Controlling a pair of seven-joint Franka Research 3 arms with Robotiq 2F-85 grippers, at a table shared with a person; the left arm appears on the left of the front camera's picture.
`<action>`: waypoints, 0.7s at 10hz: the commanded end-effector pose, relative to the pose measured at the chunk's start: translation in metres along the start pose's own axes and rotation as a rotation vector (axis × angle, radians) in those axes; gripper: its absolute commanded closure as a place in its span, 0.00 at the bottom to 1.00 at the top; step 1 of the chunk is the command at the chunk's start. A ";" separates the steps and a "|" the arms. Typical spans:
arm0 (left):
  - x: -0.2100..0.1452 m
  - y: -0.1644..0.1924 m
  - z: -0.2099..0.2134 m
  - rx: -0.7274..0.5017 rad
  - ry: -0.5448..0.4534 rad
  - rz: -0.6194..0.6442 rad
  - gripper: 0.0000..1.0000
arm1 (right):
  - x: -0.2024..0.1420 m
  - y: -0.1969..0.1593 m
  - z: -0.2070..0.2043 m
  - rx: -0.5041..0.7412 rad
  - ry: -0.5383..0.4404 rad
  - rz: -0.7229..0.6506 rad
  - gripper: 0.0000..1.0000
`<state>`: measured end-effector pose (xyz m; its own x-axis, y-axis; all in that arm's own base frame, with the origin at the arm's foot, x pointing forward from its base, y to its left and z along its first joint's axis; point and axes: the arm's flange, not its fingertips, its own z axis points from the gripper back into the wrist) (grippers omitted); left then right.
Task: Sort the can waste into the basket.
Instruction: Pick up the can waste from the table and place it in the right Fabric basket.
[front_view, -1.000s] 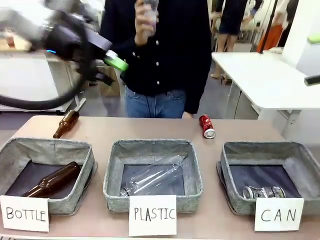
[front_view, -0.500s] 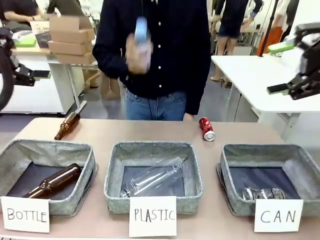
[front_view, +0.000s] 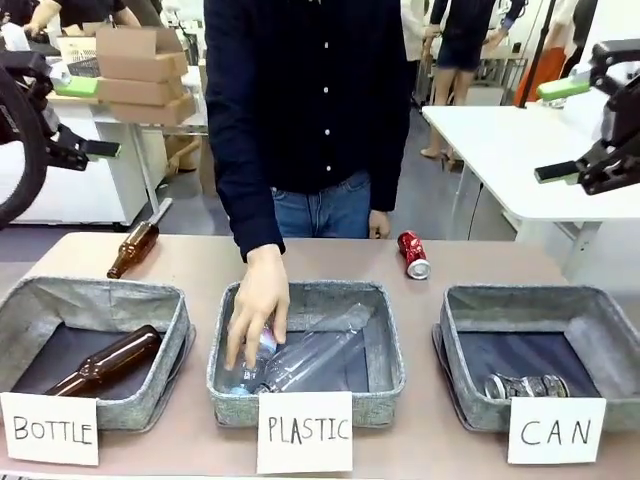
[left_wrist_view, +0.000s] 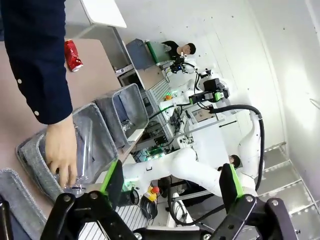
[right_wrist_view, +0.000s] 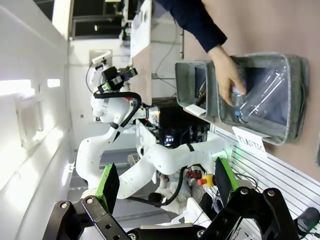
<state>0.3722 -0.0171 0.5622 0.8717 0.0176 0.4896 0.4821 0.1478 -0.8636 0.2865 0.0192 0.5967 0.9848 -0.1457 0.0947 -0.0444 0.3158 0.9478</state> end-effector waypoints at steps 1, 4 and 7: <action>0.002 -0.003 0.006 0.003 -0.010 0.009 0.00 | -0.002 0.002 0.000 -0.005 0.017 -0.002 0.00; 0.002 -0.003 0.006 0.003 -0.010 0.009 0.00 | -0.002 0.002 0.000 -0.005 0.017 -0.002 0.00; 0.002 -0.003 0.006 0.003 -0.010 0.009 0.00 | 0.021 0.013 -0.027 -0.659 -0.128 0.128 0.00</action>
<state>0.3724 -0.0122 0.5620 0.8717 0.0287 0.4891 0.4796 0.1540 -0.8638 0.2921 0.0245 0.6014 0.9647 -0.1833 0.1888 -0.0534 0.5663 0.8225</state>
